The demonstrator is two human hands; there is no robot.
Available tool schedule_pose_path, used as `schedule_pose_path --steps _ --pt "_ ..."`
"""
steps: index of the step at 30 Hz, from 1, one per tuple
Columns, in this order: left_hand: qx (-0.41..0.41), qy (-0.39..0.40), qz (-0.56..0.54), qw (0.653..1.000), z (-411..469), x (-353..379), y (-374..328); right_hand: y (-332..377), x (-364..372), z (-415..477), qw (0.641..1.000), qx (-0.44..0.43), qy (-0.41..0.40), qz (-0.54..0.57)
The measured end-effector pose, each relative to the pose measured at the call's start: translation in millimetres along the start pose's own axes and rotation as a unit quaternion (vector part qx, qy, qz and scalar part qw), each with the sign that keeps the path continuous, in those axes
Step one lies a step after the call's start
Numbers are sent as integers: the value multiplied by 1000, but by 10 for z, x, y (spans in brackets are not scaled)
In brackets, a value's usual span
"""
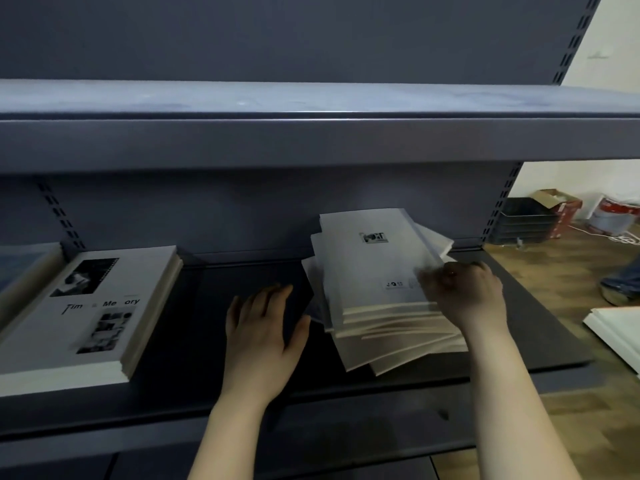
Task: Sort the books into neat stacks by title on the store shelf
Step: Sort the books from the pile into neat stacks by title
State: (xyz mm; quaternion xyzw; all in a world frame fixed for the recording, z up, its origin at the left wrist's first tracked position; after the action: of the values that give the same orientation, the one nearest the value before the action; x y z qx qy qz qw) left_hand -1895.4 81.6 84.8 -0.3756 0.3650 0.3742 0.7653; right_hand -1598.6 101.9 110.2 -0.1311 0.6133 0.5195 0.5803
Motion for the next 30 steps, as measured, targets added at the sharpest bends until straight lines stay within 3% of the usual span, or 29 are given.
schedule_pose_path --steps 8,19,23,27,30 --pt "6 -12 3 1000 25 66 1 -73 -59 79 990 60 84 98" --pt "-8 -14 14 1000 35 102 34 -10 -77 115 973 65 112 191" --pt "-14 -15 7 1000 13 81 42 38 -130 101 972 45 87 212" --pt "-12 -73 -17 997 19 -57 -26 132 -241 64 916 65 103 382" --pt "40 -152 -33 987 95 -274 -256 286 -354 -37 877 66 100 466"
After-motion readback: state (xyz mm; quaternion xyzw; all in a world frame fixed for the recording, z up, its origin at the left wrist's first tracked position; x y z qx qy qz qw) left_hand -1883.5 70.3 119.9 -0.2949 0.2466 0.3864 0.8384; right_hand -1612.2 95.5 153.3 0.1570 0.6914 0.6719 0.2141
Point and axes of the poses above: each hand's wrist, its own z-axis towards the middle knuckle, its own x-axis out of the palm, y = z × x, the point moved 5 cm from there along z, towards the middle knuckle, and after that the axes turned 9 degrees about x, right-handed, at the moved point
